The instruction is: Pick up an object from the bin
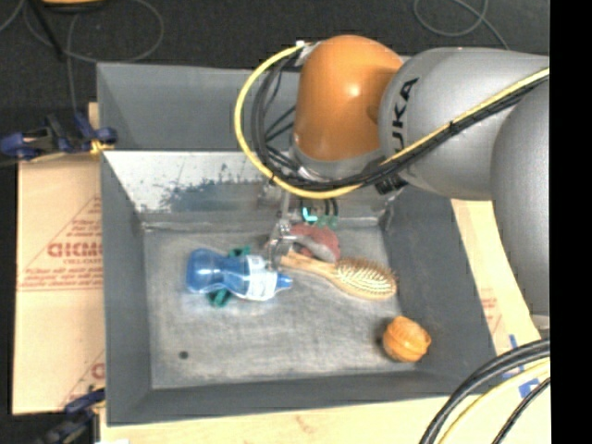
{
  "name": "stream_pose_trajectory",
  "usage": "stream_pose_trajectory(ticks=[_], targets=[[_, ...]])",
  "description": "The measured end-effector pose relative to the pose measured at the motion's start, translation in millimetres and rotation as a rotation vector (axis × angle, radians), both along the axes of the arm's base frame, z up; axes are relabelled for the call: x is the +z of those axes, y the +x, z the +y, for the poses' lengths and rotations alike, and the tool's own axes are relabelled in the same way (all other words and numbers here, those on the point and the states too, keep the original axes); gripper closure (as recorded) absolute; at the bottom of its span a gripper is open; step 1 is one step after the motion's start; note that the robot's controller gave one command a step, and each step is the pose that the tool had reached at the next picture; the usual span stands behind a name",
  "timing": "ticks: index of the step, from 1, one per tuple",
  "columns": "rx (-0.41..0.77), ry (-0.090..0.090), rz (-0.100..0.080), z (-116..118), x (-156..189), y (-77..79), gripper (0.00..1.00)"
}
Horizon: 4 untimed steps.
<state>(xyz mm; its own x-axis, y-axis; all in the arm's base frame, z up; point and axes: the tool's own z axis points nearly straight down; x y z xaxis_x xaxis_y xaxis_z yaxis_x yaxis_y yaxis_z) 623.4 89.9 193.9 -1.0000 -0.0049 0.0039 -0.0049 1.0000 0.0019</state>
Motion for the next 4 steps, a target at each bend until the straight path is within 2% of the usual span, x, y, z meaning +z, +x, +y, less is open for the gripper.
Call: stream_pose_trajectory(ticks=[1, 2, 3, 4], targets=[[-0.002, 0.001, -0.008, 0, 5, 1.7, 0.0], [-0.095, 0.001, -0.01, 20, -60, -11.9, 0.0], [-0.082, -0.004, -0.003, 26, -88, -15.7, 0.0], [-0.125, 0.0, -0.007, 35, -88, -14.8, 0.0]])
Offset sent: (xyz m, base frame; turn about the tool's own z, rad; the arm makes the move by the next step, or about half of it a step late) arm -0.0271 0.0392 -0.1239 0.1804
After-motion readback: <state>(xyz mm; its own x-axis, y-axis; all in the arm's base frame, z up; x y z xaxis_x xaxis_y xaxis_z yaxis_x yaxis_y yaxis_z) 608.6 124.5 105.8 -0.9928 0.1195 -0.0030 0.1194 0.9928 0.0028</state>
